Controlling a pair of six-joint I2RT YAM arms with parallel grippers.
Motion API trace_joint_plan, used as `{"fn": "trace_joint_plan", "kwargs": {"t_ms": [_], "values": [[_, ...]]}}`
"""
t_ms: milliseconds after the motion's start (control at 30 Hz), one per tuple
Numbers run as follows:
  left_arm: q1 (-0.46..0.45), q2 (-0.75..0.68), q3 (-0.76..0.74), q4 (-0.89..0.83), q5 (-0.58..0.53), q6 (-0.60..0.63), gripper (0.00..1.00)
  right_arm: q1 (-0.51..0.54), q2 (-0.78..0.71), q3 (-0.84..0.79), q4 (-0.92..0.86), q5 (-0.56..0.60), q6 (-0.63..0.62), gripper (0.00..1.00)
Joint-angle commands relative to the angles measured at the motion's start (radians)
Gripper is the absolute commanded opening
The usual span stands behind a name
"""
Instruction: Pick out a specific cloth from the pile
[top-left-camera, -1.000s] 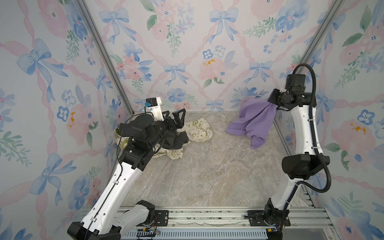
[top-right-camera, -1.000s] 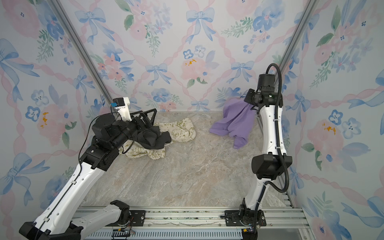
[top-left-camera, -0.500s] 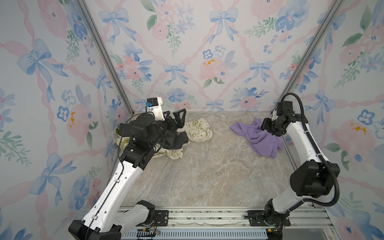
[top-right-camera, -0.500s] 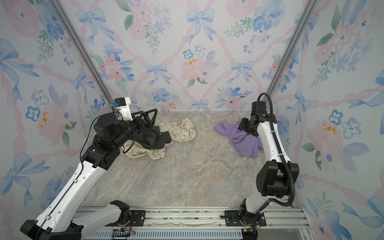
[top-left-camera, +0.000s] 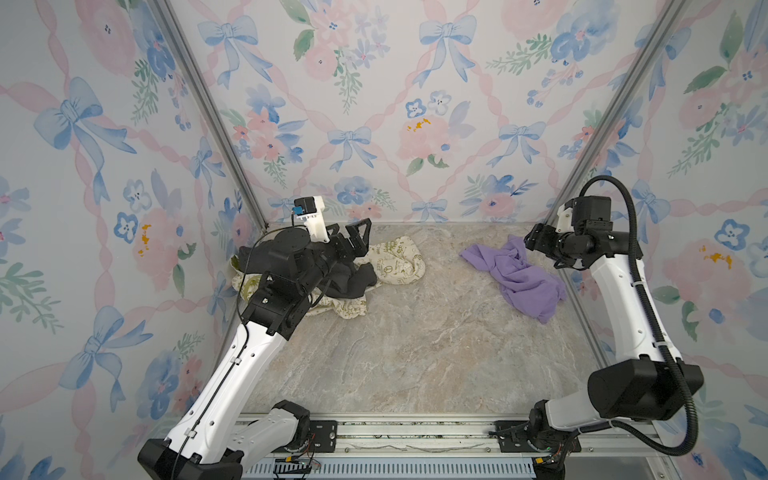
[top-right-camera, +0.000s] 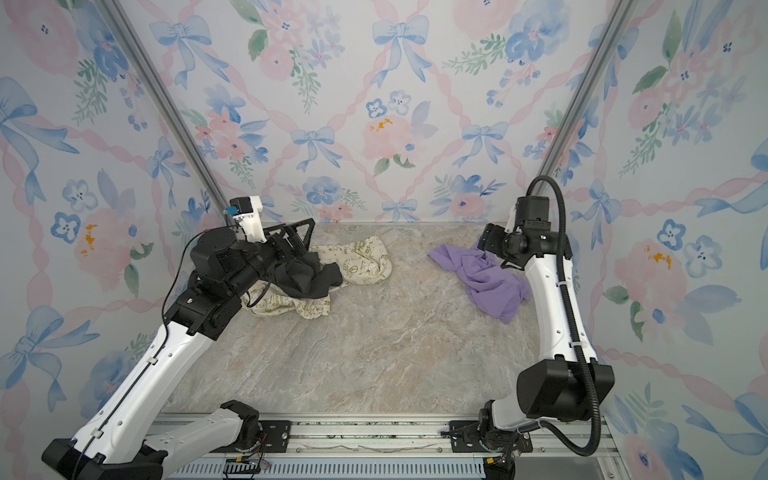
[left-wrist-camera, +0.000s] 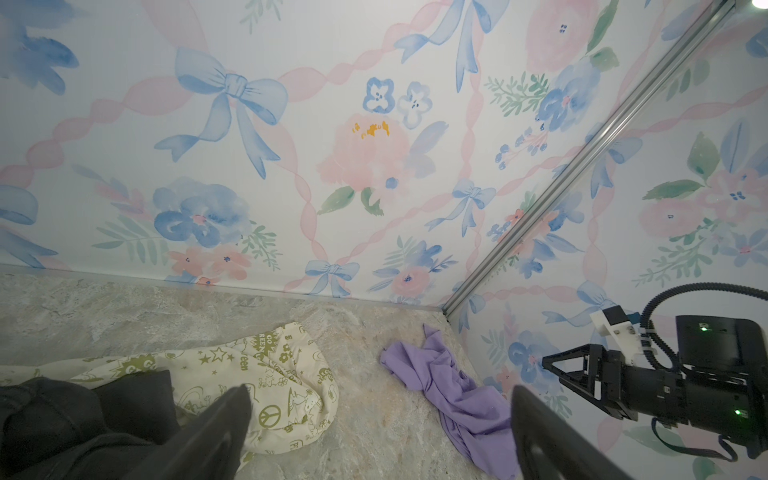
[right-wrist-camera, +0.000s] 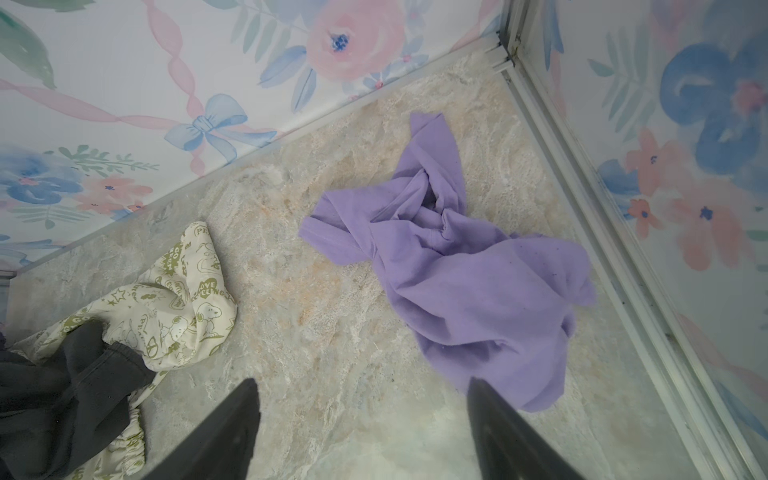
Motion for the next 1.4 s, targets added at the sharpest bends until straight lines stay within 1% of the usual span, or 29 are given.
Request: {"fn": "trace_joint_plan", "kwargs": {"t_ms": [0,133,233,333,400,433,467,600,833,1033,1167,1267,1367], "values": [[0.007,-0.017,-0.036,0.013,-0.033,0.005,0.98,-0.006,-0.072,-0.024,0.107,-0.005,0.013,0.84],[0.009,-0.041,-0.06,0.013,-0.063,0.024,0.98,-0.006,-0.161,-0.1,0.227,0.016,0.052,0.88],[0.011,-0.056,-0.083,0.013,-0.104,0.047,0.98,-0.001,-0.235,-0.175,0.321,0.02,0.081,0.89],[0.016,-0.068,-0.106,0.013,-0.16,0.07,0.98,0.024,-0.297,-0.253,0.396,0.038,0.069,0.9],[0.017,-0.074,-0.123,0.014,-0.192,0.093,0.98,0.046,-0.334,-0.3,0.422,0.058,0.035,0.9],[0.018,-0.075,-0.126,0.014,-0.201,0.103,0.98,0.056,-0.347,-0.317,0.428,0.071,0.025,0.93],[0.02,-0.076,-0.131,0.013,-0.21,0.115,0.98,0.062,-0.36,-0.332,0.429,0.078,0.015,0.94],[0.025,-0.077,-0.147,0.016,-0.217,0.142,0.98,0.076,-0.386,-0.367,0.409,0.099,-0.017,0.95],[0.03,-0.073,-0.16,0.036,-0.216,0.147,0.98,0.076,-0.385,-0.386,0.361,0.148,-0.041,0.96],[0.031,-0.077,-0.18,0.048,-0.226,0.165,0.98,0.076,-0.377,-0.415,0.358,0.149,-0.047,0.97],[0.032,-0.103,-0.238,0.087,-0.253,0.198,0.98,0.076,-0.382,-0.449,0.382,0.143,-0.057,0.99],[0.031,-0.141,-0.308,0.148,-0.286,0.223,0.98,0.076,-0.39,-0.479,0.405,0.133,-0.07,1.0],[0.031,-0.184,-0.385,0.227,-0.322,0.242,0.98,0.076,-0.4,-0.507,0.414,0.136,-0.089,0.99]]}}
